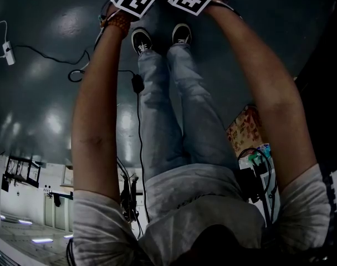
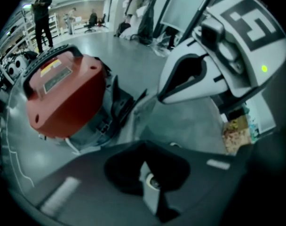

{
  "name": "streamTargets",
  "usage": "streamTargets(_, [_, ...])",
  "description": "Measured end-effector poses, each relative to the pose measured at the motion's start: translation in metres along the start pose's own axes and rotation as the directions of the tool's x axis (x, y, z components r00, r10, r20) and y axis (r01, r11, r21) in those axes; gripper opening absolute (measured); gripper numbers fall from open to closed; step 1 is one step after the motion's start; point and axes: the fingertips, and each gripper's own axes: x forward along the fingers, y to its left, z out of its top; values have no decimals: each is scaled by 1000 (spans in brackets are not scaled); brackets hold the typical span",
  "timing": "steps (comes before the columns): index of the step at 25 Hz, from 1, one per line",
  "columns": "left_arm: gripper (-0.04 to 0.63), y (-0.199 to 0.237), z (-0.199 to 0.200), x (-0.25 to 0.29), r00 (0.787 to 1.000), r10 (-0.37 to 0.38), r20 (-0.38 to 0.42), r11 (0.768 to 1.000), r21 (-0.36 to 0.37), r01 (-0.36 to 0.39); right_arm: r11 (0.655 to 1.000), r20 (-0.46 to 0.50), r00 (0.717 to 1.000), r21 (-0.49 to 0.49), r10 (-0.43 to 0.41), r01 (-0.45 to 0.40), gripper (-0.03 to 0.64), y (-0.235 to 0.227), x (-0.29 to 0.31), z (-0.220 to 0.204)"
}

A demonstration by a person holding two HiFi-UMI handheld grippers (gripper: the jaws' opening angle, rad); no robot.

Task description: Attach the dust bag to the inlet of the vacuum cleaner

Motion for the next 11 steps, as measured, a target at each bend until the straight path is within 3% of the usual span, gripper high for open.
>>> streamTargets(11, [3,-4,4,-4,1000,-5,-3,1000,12,5,1000,-2,1000,-5,-3,3,9,-1,-4,3])
